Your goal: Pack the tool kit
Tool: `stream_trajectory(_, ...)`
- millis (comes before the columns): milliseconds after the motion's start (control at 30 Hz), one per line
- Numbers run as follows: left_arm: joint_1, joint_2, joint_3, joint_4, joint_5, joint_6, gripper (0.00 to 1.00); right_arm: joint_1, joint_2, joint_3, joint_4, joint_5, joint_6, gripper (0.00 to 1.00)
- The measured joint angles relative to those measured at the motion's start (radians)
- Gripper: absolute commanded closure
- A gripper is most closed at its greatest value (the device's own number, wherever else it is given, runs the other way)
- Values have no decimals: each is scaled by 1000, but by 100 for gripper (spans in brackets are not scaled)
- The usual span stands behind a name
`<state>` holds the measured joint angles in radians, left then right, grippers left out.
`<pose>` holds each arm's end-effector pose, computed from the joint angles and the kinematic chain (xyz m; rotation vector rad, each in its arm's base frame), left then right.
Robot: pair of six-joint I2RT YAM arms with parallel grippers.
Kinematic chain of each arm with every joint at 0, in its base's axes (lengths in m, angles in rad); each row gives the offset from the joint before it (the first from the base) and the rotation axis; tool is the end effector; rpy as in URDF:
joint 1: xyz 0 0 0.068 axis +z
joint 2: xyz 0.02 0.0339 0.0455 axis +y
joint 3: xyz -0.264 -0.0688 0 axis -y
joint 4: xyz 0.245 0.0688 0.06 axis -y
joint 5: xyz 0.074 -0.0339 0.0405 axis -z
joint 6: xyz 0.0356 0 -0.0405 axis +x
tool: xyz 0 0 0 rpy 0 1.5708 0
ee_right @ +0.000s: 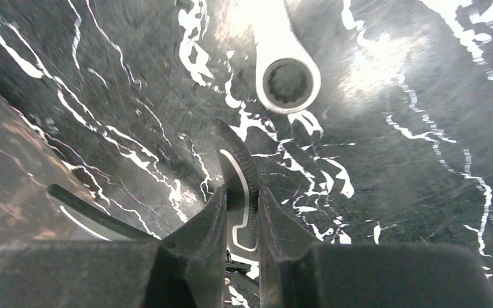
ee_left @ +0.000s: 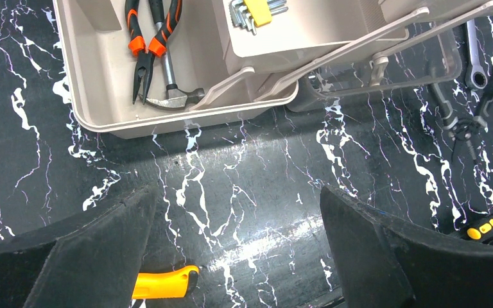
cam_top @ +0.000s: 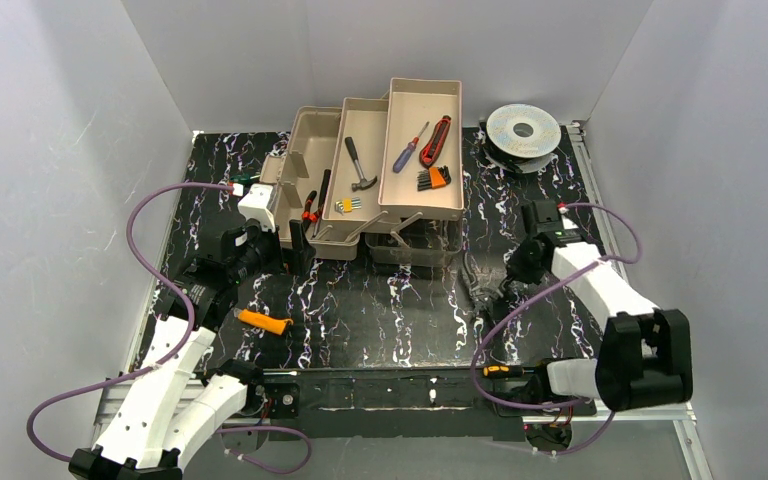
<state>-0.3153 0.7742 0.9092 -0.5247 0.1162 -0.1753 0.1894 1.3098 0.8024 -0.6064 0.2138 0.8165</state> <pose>0.1576 -0.0557 0.3490 0.2157 1.9714 -0.4344 0.2402 0.0384 0.2043 0.8770 2.4913 0.0477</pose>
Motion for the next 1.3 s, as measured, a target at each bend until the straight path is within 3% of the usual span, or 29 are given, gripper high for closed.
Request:
stream_trajectory(233, 0, 0, 0, 0, 0, 0, 1, -74, -141, 111, -87, 50, -21, 99)
stream_trajectory(433, 0, 1, 0, 0, 0, 0, 0, -74, -206, 367, -109, 68, -69, 99)
stream_trajectory(600, 0, 2, 0, 0, 0, 0, 0, -58, -200, 550, -85, -4, -93, 99)
stream_trajectory(1067, 2, 2, 0, 0, 0, -2, 0, 313, 256, 984, 56, -128, -150, 99)
stream_trajectory(1300, 4, 24, 27, 35, 79, -109, 4, 419, 445, 1121, 101, -208, -196, 99)
